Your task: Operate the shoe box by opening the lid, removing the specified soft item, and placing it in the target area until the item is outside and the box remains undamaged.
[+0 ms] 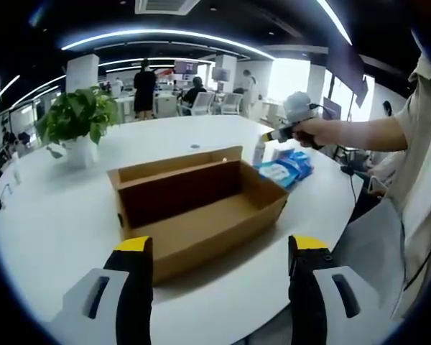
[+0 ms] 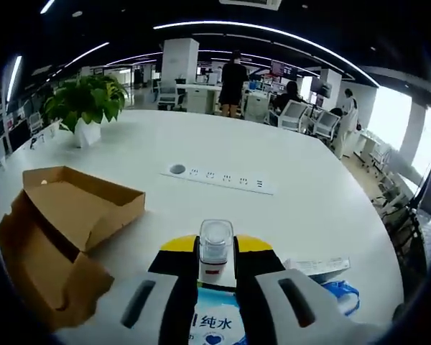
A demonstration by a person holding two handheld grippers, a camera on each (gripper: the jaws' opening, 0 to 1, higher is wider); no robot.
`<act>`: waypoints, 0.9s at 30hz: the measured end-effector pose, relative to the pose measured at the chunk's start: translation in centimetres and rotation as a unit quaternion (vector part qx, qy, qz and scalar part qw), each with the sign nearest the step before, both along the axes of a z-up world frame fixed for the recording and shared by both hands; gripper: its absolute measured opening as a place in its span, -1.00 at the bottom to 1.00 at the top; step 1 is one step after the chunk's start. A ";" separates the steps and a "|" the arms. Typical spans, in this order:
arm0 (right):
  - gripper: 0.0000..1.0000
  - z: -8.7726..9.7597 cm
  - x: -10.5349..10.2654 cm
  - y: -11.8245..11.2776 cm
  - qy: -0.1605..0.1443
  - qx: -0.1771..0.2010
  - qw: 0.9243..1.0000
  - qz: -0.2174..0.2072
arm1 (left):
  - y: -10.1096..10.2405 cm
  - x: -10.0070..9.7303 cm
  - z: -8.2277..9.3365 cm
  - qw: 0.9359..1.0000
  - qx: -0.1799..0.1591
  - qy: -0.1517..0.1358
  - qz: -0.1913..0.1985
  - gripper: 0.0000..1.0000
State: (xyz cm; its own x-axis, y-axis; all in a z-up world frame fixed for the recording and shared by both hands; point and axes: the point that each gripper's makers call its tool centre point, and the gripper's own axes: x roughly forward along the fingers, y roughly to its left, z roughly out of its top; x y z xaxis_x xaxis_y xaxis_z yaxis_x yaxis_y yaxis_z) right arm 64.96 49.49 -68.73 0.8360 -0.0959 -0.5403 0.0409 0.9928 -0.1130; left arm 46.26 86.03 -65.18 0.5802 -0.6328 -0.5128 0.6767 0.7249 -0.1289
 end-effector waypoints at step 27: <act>-0.63 0.0 0.2 0.2 -0.002 0.020 0.998 -0.057 | 0.6 -0.1 0.1 1.000 0.003 -0.002 0.016 0.55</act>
State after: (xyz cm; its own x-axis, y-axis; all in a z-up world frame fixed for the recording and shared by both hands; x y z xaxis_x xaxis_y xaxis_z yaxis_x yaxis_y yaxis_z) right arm 65.15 49.73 -68.72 0.8229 -0.1684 -0.5427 0.1541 0.9854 -0.0721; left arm 46.18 86.68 -65.10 0.6020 -0.6117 -0.5133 0.6542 0.7464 -0.1221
